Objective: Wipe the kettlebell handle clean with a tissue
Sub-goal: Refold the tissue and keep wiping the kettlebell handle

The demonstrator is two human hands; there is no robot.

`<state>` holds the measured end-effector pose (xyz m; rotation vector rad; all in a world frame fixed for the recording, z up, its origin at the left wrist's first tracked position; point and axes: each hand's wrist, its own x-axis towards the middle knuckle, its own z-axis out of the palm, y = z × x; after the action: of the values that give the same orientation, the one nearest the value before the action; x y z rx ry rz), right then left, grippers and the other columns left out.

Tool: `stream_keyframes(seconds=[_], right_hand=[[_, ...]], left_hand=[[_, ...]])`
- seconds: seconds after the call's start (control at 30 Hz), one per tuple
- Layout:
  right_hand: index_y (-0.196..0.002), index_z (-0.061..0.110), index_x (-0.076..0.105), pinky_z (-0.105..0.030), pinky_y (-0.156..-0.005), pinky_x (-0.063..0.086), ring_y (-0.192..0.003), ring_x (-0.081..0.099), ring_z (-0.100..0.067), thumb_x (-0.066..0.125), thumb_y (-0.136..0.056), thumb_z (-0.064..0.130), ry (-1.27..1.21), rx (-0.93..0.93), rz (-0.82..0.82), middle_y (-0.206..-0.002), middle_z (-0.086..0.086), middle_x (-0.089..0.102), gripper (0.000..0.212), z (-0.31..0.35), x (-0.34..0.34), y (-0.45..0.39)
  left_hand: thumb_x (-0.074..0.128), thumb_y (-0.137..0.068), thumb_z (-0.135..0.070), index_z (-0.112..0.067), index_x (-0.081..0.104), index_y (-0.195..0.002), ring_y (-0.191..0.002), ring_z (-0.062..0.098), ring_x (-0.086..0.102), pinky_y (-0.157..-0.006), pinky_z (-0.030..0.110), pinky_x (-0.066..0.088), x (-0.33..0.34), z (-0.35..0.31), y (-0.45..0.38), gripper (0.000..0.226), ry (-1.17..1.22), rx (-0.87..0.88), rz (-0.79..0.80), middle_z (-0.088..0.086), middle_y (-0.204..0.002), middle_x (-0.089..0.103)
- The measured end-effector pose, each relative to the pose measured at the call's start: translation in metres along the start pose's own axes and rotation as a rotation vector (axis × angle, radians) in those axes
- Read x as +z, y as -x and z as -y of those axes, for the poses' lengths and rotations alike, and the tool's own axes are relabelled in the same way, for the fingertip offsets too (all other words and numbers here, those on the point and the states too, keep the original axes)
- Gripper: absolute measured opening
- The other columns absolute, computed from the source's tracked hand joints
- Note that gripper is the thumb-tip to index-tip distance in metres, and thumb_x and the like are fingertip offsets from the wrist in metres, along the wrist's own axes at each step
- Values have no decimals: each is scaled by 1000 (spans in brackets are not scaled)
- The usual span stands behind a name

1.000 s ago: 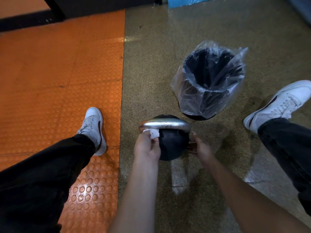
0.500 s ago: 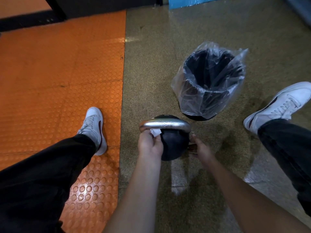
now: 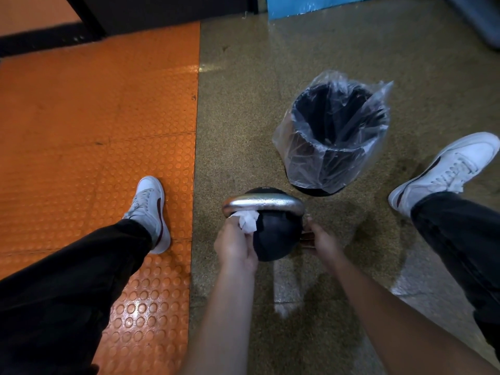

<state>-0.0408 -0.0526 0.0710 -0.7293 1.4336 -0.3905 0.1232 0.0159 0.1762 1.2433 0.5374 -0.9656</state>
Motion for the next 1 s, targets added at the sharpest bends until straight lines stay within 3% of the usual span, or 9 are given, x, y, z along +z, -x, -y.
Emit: stream_keyframes(seconds=[0.1, 0.17, 0.27, 0.33, 0.5, 0.63, 0.73, 0.87, 1.0], right_hand=[[-101, 15, 69, -46, -88, 55, -96, 69, -31, 52, -100, 48, 12, -19, 3, -104, -12, 72, 37, 0, 0, 1], [-103, 14, 69, -44, -85, 54, -95, 68, -31, 51, -101, 46, 11, -25, 5, -102, -12, 72, 37, -1, 0, 3], [-97, 16, 68, -50, -93, 53, -97, 67, -32, 53, -101, 45, -8, -14, -3, -100, -12, 71, 33, 1, 0, 2], [-97, 15, 68, -46, -87, 55, -95, 68, -31, 53, -100, 44, -7, -15, -12, -101, -13, 71, 32, 1, 2, 2], [-109, 8, 66, -36, -67, 51, -87, 67, -28, 52, -101, 41, -14, -22, 3, -96, -14, 70, 36, 1, 1, 6], [-105, 10, 66, -37, -72, 52, -90, 67, -30, 52, -102, 42, -23, -29, 6, -99, -15, 70, 35, 0, 1, 4], [-102, 14, 66, -42, -81, 54, -94, 68, -30, 53, -101, 44, -12, -34, 4, -100, -13, 72, 32, -1, 2, 2], [-110, 12, 66, -44, -87, 54, -94, 69, -30, 53, -100, 46, -1, -23, 13, -100, -12, 72, 38, -2, 0, 2], [-104, 14, 68, -46, -88, 55, -96, 68, -31, 53, -100, 46, -2, -24, -9, -102, -12, 72, 35, 1, 0, 1]], left_hand=[[56, -88, 6, 4, 66, -116, -94, 23, 73, -66, 25, 60, 6, -6, -12, 29, 7, -36, 18, 18, -111, 73], [55, -91, 4, 3, 65, -120, -101, 24, 72, -72, 26, 61, 8, -8, -11, 30, 2, -58, 24, 18, -116, 71], [57, -90, 2, 3, 67, -112, -77, 20, 75, -58, 25, 59, 3, -4, -1, 24, -12, -25, 11, 16, -98, 74], [57, -89, 3, 2, 67, -108, -67, 19, 74, -54, 24, 57, 0, -3, 2, 22, -27, 11, -19, 15, -93, 74], [48, -91, 7, 2, 61, -125, -109, 29, 68, -77, 33, 62, 10, -12, -10, 36, 21, -71, 77, 22, -123, 67], [60, -90, 3, 3, 65, -117, -104, 30, 71, -88, 39, 59, -1, -4, -8, 28, -12, -4, 39, 20, -113, 72], [62, -89, 3, 1, 64, -121, -101, 28, 72, -85, 36, 60, -5, -4, -12, 32, -24, 34, 32, 18, -114, 72], [43, -92, 11, 1, 57, -130, -94, 22, 67, -66, 23, 60, 8, -12, -12, 41, 71, -45, 116, 17, -115, 67], [54, -94, -1, 2, 64, -122, -90, 22, 73, -67, 26, 61, -2, -5, -6, 30, -12, -29, 114, 16, -110, 73]])
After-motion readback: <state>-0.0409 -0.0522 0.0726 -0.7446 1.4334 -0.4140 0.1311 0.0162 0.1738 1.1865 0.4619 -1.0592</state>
